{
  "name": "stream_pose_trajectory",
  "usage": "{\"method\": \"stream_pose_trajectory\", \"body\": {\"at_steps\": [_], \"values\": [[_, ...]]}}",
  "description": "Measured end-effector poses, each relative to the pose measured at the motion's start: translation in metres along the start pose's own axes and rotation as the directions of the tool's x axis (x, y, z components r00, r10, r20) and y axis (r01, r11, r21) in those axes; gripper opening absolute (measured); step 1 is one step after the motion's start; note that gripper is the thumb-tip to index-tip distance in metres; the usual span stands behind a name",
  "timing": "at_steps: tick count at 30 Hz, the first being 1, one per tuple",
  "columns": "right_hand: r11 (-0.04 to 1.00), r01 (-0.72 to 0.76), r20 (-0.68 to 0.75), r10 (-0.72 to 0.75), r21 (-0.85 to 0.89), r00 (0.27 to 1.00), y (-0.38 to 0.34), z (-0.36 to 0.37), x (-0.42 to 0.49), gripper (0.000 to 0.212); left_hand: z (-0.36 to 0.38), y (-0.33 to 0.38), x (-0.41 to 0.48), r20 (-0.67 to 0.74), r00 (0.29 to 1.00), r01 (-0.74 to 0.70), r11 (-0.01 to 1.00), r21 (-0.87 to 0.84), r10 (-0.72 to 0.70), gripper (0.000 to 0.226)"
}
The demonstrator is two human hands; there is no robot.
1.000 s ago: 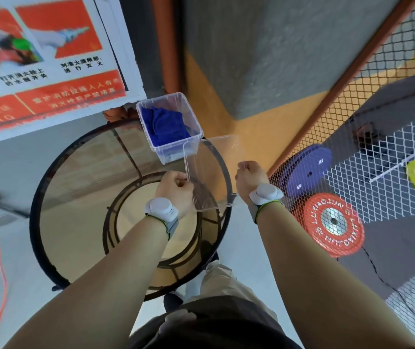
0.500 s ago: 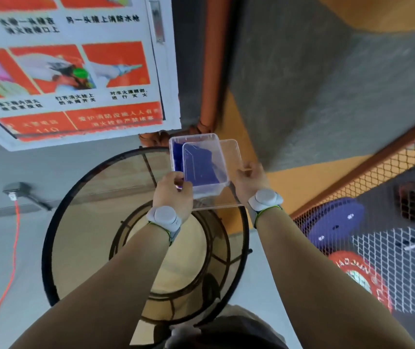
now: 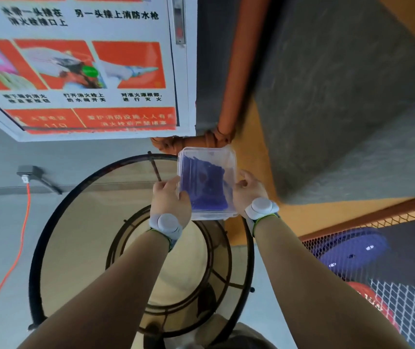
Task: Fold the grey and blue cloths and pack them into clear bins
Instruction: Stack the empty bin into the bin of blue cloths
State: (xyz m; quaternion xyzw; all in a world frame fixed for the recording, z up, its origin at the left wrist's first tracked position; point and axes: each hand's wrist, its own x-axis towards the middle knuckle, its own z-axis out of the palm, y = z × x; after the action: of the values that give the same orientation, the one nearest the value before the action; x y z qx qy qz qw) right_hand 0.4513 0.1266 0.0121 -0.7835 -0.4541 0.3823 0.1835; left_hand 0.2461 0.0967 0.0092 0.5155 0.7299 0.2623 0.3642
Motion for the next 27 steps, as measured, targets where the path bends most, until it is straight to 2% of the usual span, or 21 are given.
{"method": "stream_pose_trajectory", "body": {"at_steps": [2, 7, 10, 13, 15, 17, 21, 25, 27], "values": [[0.999, 0.013, 0.023, -0.013, 0.032, 1.0, -0.003, -0.002, 0.011, 0.054, 0.006, 0.003, 0.007, -0.025, 0.999, 0.027, 1.0, -0.016, -0.028, 0.042], [0.996, 0.07, 0.06, -0.072, 0.049, 0.996, -0.013, -0.001, 0.016, 0.057, 0.006, 0.002, 0.01, -0.108, 0.991, 0.078, 0.996, -0.031, -0.081, 0.02], [0.993, 0.106, 0.043, -0.108, 0.043, 0.993, -0.018, 0.001, 0.024, 0.06, 0.007, 0.003, 0.015, -0.122, 0.989, 0.084, 0.996, -0.042, -0.088, 0.027], [0.98, 0.189, 0.024, -0.191, 0.064, 0.981, -0.024, 0.003, 0.03, 0.065, 0.008, 0.006, 0.018, -0.124, 0.991, -0.043, 0.997, 0.062, 0.05, 0.041], [0.968, 0.245, 0.021, -0.246, 0.056, 0.969, -0.029, 0.006, 0.036, 0.066, 0.012, 0.007, 0.021, -0.091, 0.977, -0.171, 0.965, 0.197, 0.192, 0.05], [0.961, 0.274, 0.02, -0.275, 0.028, 0.961, -0.032, 0.01, 0.038, 0.066, 0.017, 0.007, 0.021, -0.024, 0.965, -0.239, 0.915, 0.324, 0.261, 0.061], [0.965, 0.259, 0.019, -0.26, 0.04, 0.965, -0.03, 0.019, 0.043, 0.062, 0.027, 0.003, 0.02, 0.032, 0.958, -0.269, 0.855, 0.444, 0.285, 0.069], [0.957, 0.28, -0.021, -0.279, 0.073, 0.96, -0.023, 0.025, 0.045, 0.056, 0.029, -0.001, 0.021, 0.021, 0.951, -0.288, 0.86, 0.421, 0.308, 0.067], [0.953, 0.3, -0.026, -0.299, 0.033, 0.954, -0.019, 0.028, 0.045, 0.055, 0.03, -0.002, 0.022, 0.019, 0.948, -0.297, 0.862, 0.41, 0.318, 0.066]]}}
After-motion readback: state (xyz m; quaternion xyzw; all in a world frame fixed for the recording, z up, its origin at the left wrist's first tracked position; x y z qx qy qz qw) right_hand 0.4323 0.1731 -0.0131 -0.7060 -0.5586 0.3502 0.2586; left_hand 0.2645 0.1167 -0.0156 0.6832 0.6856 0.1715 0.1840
